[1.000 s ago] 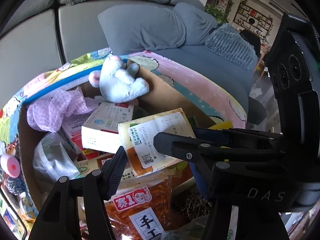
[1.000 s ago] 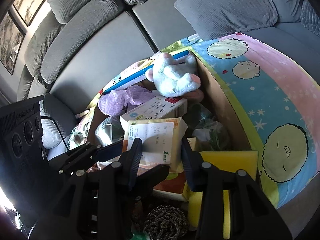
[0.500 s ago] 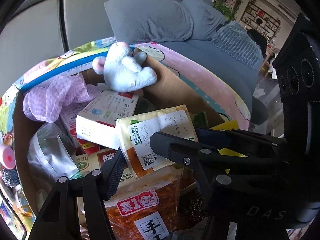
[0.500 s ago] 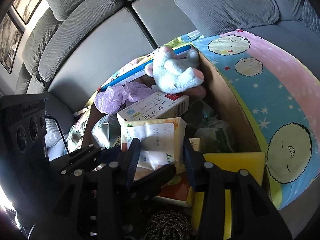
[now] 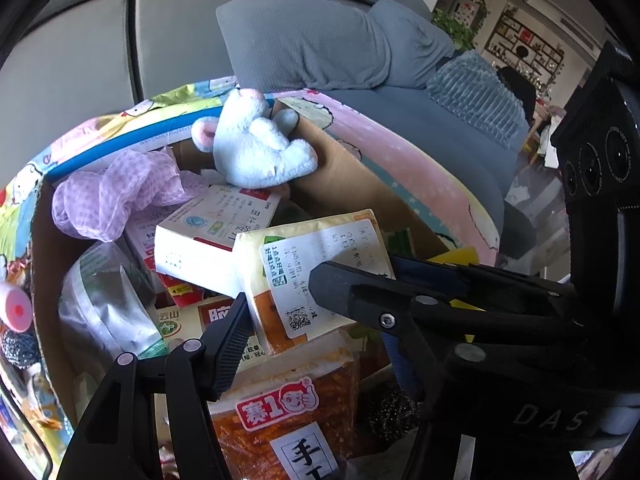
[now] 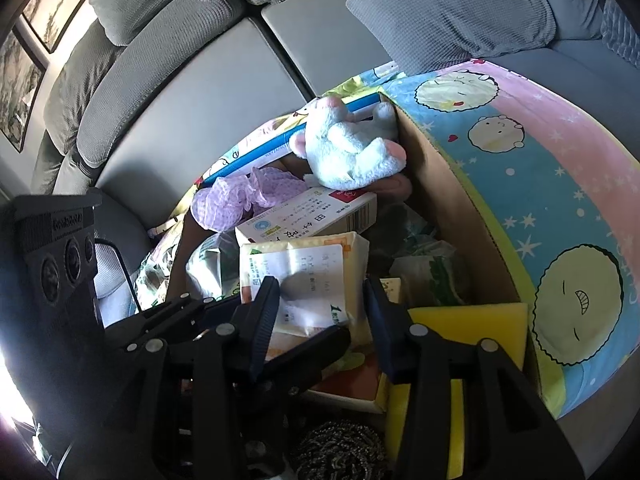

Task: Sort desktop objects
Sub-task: 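Lower the packet into the box and open both tools, then withdraw both tools from the box back over the blanket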

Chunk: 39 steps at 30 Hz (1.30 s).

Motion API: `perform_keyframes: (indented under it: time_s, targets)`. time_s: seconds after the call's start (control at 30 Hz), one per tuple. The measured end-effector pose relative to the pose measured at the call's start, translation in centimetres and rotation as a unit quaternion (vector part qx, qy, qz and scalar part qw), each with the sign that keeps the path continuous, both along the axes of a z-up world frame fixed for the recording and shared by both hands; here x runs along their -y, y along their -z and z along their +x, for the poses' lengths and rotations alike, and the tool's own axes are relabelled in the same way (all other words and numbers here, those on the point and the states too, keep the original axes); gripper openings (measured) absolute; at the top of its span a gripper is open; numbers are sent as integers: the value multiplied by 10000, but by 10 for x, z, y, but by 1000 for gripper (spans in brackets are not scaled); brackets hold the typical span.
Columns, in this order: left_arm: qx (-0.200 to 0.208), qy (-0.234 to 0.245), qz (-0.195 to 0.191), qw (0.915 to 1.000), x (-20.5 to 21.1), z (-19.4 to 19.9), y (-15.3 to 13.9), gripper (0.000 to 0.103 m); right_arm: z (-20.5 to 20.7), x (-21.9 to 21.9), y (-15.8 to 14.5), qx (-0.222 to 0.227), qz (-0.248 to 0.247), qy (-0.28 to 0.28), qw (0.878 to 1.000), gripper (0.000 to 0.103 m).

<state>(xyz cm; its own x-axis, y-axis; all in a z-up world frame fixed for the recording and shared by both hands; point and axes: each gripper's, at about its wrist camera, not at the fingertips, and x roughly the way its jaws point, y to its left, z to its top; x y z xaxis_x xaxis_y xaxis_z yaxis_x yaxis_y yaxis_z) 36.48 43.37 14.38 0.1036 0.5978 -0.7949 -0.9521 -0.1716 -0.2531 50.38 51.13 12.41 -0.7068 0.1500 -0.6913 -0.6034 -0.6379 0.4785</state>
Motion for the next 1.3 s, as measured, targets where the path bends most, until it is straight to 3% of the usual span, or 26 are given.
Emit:
perform_keyframes:
  time_s: [0.1, 0.2, 0.3, 0.4, 0.63, 0.8, 1.0, 1.3]
  targets:
    - [102, -5, 44, 9999, 4, -1, -5, 66, 4, 2, -6, -74, 62, 21, 10000, 54]
    - [154, -34, 158, 9998, 8, 0, -13, 86, 8, 5, -16, -171, 214, 63, 9996, 61]
    - [214, -6, 322, 9993, 14, 2, -22, 86, 14, 8, -26, -268, 330, 125, 9990, 62]
    - [226, 22, 441, 9988, 25, 4, -33, 87, 17, 15, -34, -351, 449, 123, 9983, 70]
    - [271, -222, 794, 9962, 58, -3, -51, 89, 16, 34, -53, -580, 614, -9, 9964, 73]
    - [55, -481, 1003, 9938, 89, -14, -67, 89, 13, 54, -67, -736, 791, -193, 9940, 78]
    - [-113, -1098, 1091, 9879, 136, -42, -76, 89, 5, 81, -85, -1004, 989, -426, 9891, 82]
    - [-503, -2197, 1009, 9690, 221, -94, -74, 89, -43, 148, -87, -1116, 1145, -1522, 9753, 87]
